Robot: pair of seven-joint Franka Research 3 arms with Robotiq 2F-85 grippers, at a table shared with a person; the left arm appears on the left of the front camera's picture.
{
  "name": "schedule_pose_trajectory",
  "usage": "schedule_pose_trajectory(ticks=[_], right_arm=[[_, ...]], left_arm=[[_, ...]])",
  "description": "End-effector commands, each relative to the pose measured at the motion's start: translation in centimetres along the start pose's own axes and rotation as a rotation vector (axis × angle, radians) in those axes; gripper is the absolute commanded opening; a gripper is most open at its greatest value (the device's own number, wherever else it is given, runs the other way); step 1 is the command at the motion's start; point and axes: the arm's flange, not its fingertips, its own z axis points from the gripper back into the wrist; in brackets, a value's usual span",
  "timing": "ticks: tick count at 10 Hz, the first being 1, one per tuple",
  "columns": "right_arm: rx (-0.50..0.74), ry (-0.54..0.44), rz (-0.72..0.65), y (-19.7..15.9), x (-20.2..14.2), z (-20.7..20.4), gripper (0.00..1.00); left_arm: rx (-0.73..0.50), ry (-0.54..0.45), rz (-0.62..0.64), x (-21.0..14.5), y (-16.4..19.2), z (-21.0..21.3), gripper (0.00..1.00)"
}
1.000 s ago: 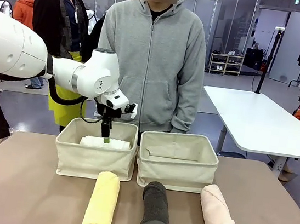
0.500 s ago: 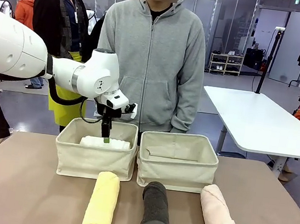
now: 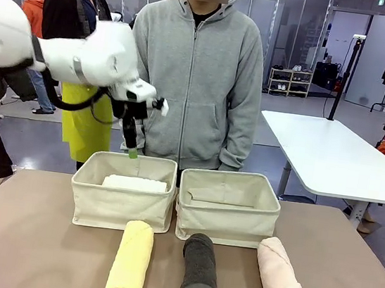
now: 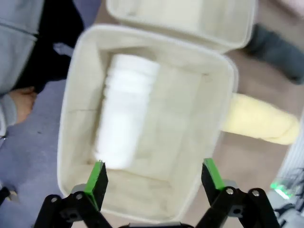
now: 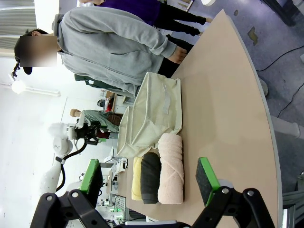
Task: Divide the towels into two baskets.
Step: Pick up one hotel-folded towel from the bottom of the table and place it in the Fabric basket indicated by the person.
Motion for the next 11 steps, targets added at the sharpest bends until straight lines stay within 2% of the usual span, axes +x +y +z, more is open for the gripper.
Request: schedule_pose_trajectory(ticks=[1,2,4,6,7,8,11], right_arm=[[0.013,-0.012,-0.004,0.4,0.0,0.1,1.00],[0.013,-0.012,-0.004,0.4,0.0,0.1,1.00],[0.013,-0.012,-0.004,0.4,0.0,0.1,1.00],[0.013,-0.012,-0.004,0.4,0.0,0.1,1.00],[0.013,-0.012,-0.004,0.4,0.0,0.1,1.00],[0.013,-0.012,-0.004,0.4,0.0,0.1,1.00],[0.013,-0.012,-0.004,0.4,0.0,0.1,1.00]], left_arm=[[-0.181,-0.179,0.121,-6.1,-3.9,1.2,1.00],[-0.281,-0.303,0.164,-8.9,-5.7,2.2,1.00],[-0.357,-0.348,0.287,-14.9,-8.6,2.5,1.00],[-0.417,-0.493,0.403,-20.0,-10.8,1.6,1.00],[-0.464,-0.535,0.457,-22.7,-11.9,1.1,1.00],[-0.461,-0.566,0.562,-25.7,-12.7,0.9,1.00],[-0.453,-0.809,0.803,-35.2,-14.0,1.2,1.00]])
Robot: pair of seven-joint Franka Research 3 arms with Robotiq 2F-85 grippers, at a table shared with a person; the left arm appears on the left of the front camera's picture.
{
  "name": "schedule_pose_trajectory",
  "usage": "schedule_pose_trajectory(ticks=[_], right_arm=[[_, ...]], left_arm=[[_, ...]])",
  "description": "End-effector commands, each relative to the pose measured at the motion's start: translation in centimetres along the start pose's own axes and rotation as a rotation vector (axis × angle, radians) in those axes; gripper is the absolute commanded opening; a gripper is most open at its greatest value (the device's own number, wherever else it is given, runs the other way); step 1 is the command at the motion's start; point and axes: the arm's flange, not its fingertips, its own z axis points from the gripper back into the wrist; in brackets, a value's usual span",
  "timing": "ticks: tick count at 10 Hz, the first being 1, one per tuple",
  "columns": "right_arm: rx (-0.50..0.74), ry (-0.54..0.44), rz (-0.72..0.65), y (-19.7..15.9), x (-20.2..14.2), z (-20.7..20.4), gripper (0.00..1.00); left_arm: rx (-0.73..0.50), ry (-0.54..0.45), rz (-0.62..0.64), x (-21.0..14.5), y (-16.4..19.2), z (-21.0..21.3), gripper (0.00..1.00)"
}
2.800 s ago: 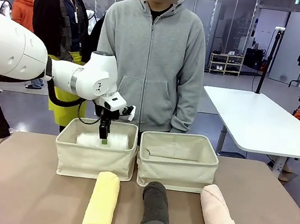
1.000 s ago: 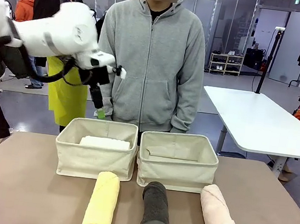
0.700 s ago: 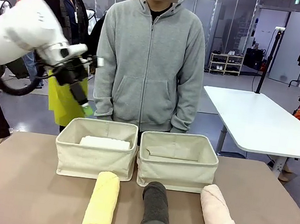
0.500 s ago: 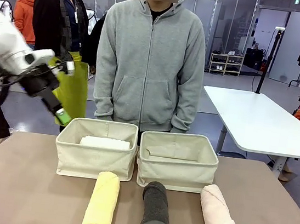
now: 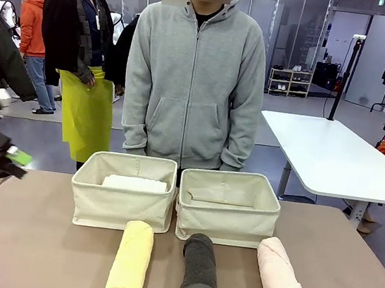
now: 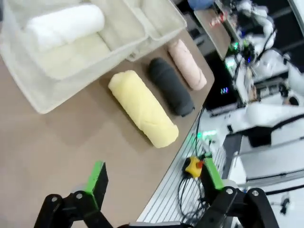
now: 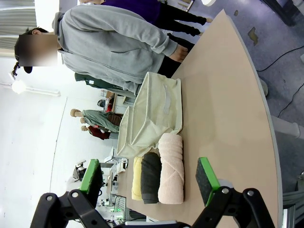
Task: Divide the towels into two baskets.
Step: Pick up one hotel-folded towel from the bottom of the table and place it in the Fabric basket indicated by the person.
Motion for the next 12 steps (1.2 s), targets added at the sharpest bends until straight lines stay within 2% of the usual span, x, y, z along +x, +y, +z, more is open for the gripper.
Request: schedule_pose_trajectory(ticks=[1,3,4,5,9,10,12], right_arm=[[0.012,-0.010,-0.004,0.4,0.0,0.0,1.00],[0.012,-0.010,-0.004,0.4,0.0,0.0,1.00],[0.012,-0.010,-0.004,0.4,0.0,0.0,1.00],[0.012,-0.010,-0.004,0.4,0.0,0.0,1.00],[0.012,-0.010,-0.004,0.4,0.0,0.0,1.00],[0.012,-0.010,-0.004,0.4,0.0,0.0,1.00],[0.012,-0.010,-0.004,0.4,0.0,0.0,1.00]], left_arm=[[-0.059,-0.156,0.084,-2.8,1.3,3.2,1.00],[-0.162,-0.237,0.121,-7.3,4.1,6.5,1.00],[-0.167,-0.319,0.134,-8.7,5.1,7.6,1.00],[-0.168,-0.351,0.139,-9.7,5.8,8.4,1.00],[-0.083,-0.443,0.301,-13.3,7.5,11.1,1.00],[-0.017,-0.465,0.321,-14.0,7.4,11.8,1.00],[-0.001,-0.444,0.307,-13.4,7.0,12.1,1.00]])
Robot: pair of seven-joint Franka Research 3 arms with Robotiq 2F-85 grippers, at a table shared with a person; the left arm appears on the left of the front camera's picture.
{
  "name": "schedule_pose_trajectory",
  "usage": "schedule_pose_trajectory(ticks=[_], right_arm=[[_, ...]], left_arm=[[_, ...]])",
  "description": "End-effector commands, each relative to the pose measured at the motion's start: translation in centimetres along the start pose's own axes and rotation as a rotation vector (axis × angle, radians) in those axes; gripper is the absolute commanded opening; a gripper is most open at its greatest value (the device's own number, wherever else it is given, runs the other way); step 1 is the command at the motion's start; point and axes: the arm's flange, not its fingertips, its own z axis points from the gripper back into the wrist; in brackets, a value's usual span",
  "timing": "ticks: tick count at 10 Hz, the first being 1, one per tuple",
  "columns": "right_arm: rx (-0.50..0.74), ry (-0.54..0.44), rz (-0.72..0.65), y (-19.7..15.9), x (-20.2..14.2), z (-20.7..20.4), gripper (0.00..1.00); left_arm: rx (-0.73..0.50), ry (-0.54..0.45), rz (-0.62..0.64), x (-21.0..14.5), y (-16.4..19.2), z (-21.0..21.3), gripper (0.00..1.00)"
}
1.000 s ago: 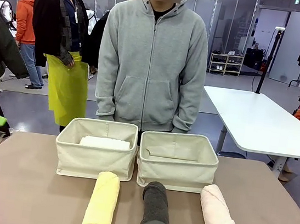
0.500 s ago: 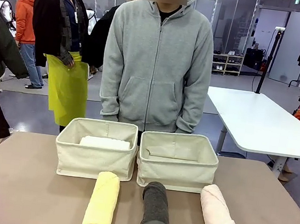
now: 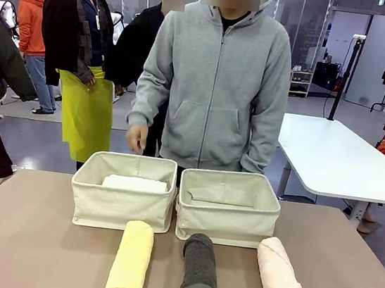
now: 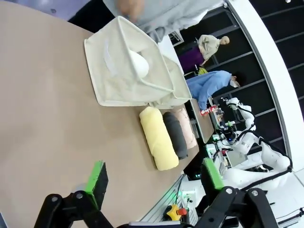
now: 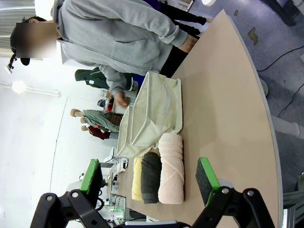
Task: Divide the towels into two baskets.
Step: Pick up one hotel-folded towel from the bottom of the table and place it in the Fabric basket indicated by the person.
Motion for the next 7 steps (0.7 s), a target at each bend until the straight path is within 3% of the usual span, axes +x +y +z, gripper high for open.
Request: schedule_pose_trajectory(ticks=[1,2,3,7], right_arm=[[0.011,-0.011,-0.004,0.4,0.0,0.1,1.00],[0.011,-0.011,-0.004,0.4,0.0,0.1,1.00],[0.011,-0.011,-0.004,0.4,0.0,0.1,1.00],[0.011,-0.011,-0.004,0.4,0.0,0.1,1.00]], left_arm=[[0.070,0.024,0.020,0.9,-1.0,-0.9,1.00],[0.117,0.060,-0.143,2.7,-1.6,-2.7,1.00],[0.021,0.003,-0.002,0.4,-0.2,-0.2,1.00],[0.021,0.003,-0.002,0.4,-0.2,-0.2,1.00]])
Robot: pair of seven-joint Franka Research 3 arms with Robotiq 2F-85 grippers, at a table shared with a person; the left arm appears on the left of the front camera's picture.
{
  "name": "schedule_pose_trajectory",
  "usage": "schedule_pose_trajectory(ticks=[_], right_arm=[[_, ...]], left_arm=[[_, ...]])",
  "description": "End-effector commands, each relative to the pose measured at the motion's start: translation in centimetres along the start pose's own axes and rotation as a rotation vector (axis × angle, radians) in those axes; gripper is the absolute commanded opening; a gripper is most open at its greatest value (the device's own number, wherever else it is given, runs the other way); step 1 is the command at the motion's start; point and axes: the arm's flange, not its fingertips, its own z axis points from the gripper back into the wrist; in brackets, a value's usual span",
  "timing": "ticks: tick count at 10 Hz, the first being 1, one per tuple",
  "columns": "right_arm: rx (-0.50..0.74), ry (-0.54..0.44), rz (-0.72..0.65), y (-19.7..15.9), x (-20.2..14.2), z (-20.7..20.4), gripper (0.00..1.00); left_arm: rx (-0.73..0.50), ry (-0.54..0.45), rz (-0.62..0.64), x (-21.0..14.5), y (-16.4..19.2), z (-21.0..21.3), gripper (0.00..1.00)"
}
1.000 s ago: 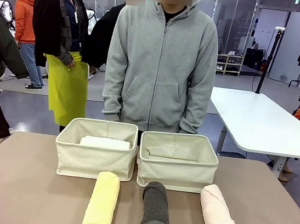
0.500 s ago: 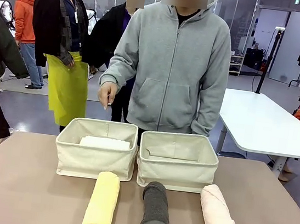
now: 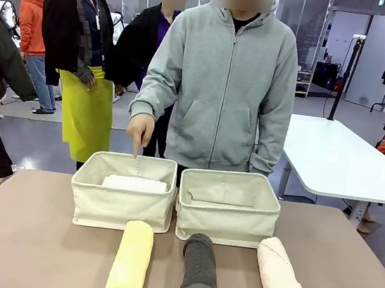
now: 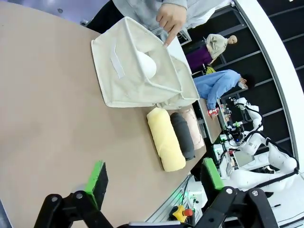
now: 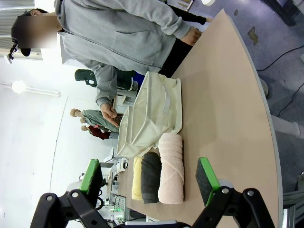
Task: Divide the towels into two baskets.
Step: Pick up one hotel-folded towel from the bottom of the table and place it in the Fabric basket indicated by the person.
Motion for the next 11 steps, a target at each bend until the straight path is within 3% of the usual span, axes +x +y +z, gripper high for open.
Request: schedule_pose_trajectory(ticks=[1,5,7,11], right_arm=[[0.012,-0.012,-0.003,0.4,0.0,0.1,1.00],[0.012,-0.012,-0.003,0.4,0.0,0.1,1.00],[0.012,-0.012,-0.003,0.4,0.0,0.1,1.00],[0.012,-0.012,-0.003,0.4,0.0,0.1,1.00]], left_arm=[[-0.017,-0.002,0.008,-0.1,-0.2,0.3,1.00],[-0.002,0.000,0.000,0.0,0.0,0.0,1.00],[-0.025,0.142,-0.078,0.7,-3.7,-3.7,1.00],[0.155,0.433,-0.063,1.7,-11.4,-13.5,1.00]])
